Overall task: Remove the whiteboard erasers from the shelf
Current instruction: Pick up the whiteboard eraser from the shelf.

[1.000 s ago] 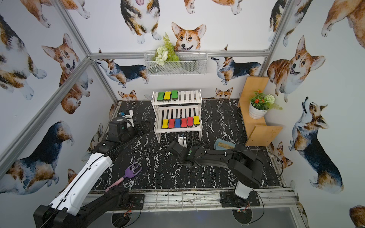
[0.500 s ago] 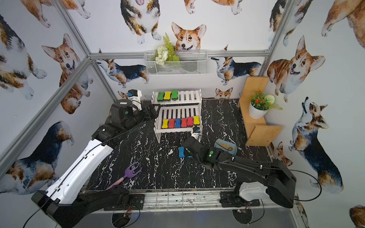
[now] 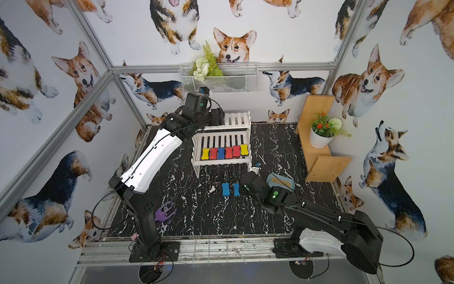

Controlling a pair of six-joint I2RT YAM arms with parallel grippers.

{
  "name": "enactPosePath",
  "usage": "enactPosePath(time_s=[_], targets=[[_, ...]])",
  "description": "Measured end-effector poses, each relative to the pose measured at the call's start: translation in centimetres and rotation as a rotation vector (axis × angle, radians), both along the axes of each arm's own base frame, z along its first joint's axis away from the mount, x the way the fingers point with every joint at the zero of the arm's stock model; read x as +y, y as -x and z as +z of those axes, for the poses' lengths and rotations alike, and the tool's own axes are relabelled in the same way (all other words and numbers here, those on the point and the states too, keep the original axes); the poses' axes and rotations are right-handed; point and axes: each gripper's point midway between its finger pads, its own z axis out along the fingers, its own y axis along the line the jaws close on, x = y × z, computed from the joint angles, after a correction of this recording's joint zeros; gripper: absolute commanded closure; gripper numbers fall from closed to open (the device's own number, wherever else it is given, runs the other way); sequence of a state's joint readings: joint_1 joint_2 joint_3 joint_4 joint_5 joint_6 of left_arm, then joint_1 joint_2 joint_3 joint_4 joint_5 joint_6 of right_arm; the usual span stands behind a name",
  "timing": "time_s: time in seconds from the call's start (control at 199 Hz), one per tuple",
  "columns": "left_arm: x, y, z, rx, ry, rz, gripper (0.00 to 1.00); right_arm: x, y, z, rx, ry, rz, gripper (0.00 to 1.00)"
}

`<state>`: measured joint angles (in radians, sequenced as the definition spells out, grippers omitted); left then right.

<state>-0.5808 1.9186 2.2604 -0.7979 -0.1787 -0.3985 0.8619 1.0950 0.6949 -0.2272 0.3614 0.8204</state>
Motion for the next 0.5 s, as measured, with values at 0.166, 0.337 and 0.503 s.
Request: enactPosePath(time_s=[0.166,0.337,0.503], targets=[[-0.8,-0.5,-1.1,0.008,-0.06,0.005,0.31,-0.2,0.1,-0.4,0.013,0.0,0.01,0.5],[-0.7,-1.2,-2.7,0.026,-0.117,0.017,0.31,-0.4,0.0,-0.7,0.019,0.004,0.008,0.5],[-0.8,-1.7,-3.7,0.035,-0.139,0.022,0.31,-0.5,0.1,-0.9,0.028,0.002,0.014,0.5]])
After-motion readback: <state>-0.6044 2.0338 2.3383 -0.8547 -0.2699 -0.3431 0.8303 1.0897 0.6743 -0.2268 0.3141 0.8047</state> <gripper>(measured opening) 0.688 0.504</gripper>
